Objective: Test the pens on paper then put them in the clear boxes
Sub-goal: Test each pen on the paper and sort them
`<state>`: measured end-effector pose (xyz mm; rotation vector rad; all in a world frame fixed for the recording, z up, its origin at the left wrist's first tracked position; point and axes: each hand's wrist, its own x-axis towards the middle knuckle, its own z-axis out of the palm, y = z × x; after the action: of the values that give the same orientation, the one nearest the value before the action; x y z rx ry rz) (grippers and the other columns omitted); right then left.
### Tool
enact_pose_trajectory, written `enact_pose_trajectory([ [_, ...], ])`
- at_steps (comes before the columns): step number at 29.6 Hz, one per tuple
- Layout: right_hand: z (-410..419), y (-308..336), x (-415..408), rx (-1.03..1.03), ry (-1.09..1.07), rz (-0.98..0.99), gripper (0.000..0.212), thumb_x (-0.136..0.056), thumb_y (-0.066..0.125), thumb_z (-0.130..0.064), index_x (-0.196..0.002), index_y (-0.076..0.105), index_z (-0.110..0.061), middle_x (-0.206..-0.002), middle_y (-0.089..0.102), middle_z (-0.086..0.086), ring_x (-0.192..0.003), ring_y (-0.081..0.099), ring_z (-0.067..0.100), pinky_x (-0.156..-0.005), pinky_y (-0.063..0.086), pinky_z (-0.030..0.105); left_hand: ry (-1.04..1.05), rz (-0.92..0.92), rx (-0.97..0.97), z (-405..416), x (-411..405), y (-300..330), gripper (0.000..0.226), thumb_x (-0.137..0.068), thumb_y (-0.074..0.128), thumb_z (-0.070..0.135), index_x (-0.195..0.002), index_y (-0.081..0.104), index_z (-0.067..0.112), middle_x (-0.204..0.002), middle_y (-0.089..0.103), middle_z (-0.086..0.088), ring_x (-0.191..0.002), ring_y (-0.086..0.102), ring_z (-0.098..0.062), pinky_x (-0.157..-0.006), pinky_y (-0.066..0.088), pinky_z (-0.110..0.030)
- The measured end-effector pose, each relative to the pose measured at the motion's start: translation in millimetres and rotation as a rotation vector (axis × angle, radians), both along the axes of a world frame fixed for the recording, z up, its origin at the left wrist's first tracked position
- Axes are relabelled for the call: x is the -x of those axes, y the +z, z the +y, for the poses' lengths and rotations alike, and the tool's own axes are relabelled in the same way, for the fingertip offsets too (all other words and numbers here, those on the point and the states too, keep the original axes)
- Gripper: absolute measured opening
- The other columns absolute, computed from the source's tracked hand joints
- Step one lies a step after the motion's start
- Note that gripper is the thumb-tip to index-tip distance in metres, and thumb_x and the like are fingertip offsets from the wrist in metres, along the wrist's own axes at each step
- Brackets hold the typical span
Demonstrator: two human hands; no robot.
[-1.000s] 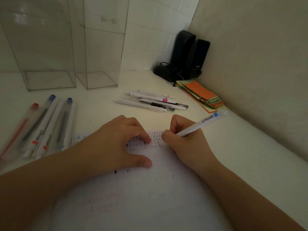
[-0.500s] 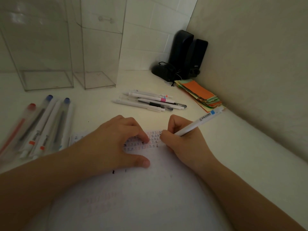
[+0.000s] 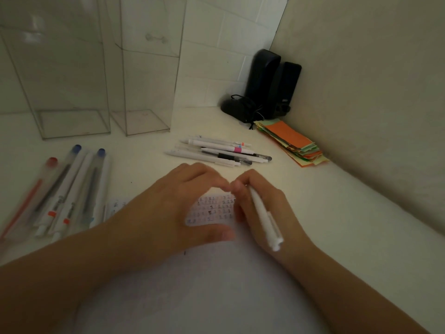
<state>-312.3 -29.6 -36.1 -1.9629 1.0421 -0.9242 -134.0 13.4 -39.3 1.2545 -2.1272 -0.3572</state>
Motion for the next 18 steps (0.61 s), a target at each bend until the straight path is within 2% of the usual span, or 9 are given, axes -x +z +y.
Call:
enact_pose_trajectory([
  [1,1,0,0,0.090,0.044,0.096,0.047,-0.076,0.050,-0.056,-0.088,0.058,-0.012,-0.077,0.066,0.009,-0.052,0.053,0.002,-0.065,0.046,0.039,-0.037,0.057,-0.003,3,3,4,0.054,-0.066,0.047,0.075,-0.112,0.041,0.049,-0.116,0.039,0.031,-0.113,0.038,0.007,-0.086,0.035,-0.012],
  [2,-1,0,0,0.163,0.074,0.207,0.013,-0.079,0.051,-0.038,-0.081,0.050,-0.026,-0.070,0.060,0.002,-0.055,0.052,0.009,-0.060,0.044,0.038,-0.082,0.103,-0.007,5,6,7,0.051,-0.068,0.052,0.068,-0.113,0.044,0.047,-0.116,0.040,0.030,-0.115,0.040,0.004,-0.088,0.037,-0.014],
  [3,-3,-2,0,0.214,0.073,0.282,0.013,-0.078,0.050,-0.026,-0.075,0.040,-0.033,-0.065,0.053,-0.005,-0.056,0.051,0.013,-0.056,0.042,0.037,-0.127,0.130,-0.003,8,8,9,0.048,-0.070,0.056,0.062,-0.114,0.047,0.046,-0.117,0.041,0.028,-0.116,0.042,0.002,-0.089,0.039,-0.015],
  [5,-5,-4,0,0.273,0.084,0.344,0.021,-0.078,0.048,-0.019,-0.070,0.034,-0.033,-0.061,0.047,-0.009,-0.057,0.051,0.017,-0.055,0.043,0.041,-0.201,0.144,0.017,10,12,8,0.042,-0.072,0.062,0.054,-0.111,0.056,0.040,-0.118,0.045,0.024,-0.115,0.047,-0.001,-0.091,0.039,-0.016],
  [9,-4,-6,-2,0.315,0.122,0.355,0.021,-0.079,0.047,-0.023,-0.071,0.032,-0.035,-0.060,0.045,-0.014,-0.058,0.051,0.016,-0.053,0.043,0.038,-0.284,0.163,0.064,10,20,0,0.028,-0.076,0.065,0.049,-0.100,0.060,0.036,-0.115,0.048,0.023,-0.107,0.054,-0.005,-0.086,0.046,-0.025],
  [13,-4,-7,-1,0.274,0.143,0.368,0.012,-0.078,0.046,-0.028,-0.078,0.035,-0.033,-0.062,0.050,-0.011,-0.061,0.055,0.017,-0.056,0.044,0.038,-0.283,0.132,0.090,14,20,5,0.023,-0.077,0.065,0.042,-0.097,0.059,0.032,-0.113,0.051,0.021,-0.104,0.054,0.000,-0.083,0.044,-0.022],
  [15,-4,-6,-3,0.269,0.126,0.338,0.014,-0.077,0.047,-0.025,-0.089,0.042,-0.031,-0.059,0.050,-0.009,-0.058,0.053,0.012,-0.054,0.042,0.030,-0.274,0.112,0.121,14,17,8,0.023,-0.076,0.066,0.041,-0.095,0.058,0.031,-0.109,0.054,0.019,-0.101,0.055,0.001,-0.082,0.045,-0.020],
  [17,-5,-4,-4,0.241,0.086,0.297,0.039,-0.081,0.052,-0.021,-0.117,0.043,-0.034,-0.057,0.050,-0.006,-0.055,0.051,0.008,-0.053,0.036,0.016,-0.223,0.092,0.137,10,8,12,0.024,-0.073,0.068,0.043,-0.092,0.058,0.031,-0.102,0.058,0.016,-0.095,0.058,-0.001,-0.078,0.045,-0.019],
  [18,-5,-3,-3,0.214,0.058,0.292,0.052,-0.085,0.054,-0.019,-0.130,0.036,-0.037,-0.059,0.053,-0.004,-0.056,0.051,0.006,-0.055,0.037,0.015,-0.180,0.082,0.133,7,2,13,0.026,-0.071,0.067,0.049,-0.090,0.058,0.033,-0.097,0.058,0.016,-0.091,0.058,-0.002,-0.076,0.045,-0.017],
])
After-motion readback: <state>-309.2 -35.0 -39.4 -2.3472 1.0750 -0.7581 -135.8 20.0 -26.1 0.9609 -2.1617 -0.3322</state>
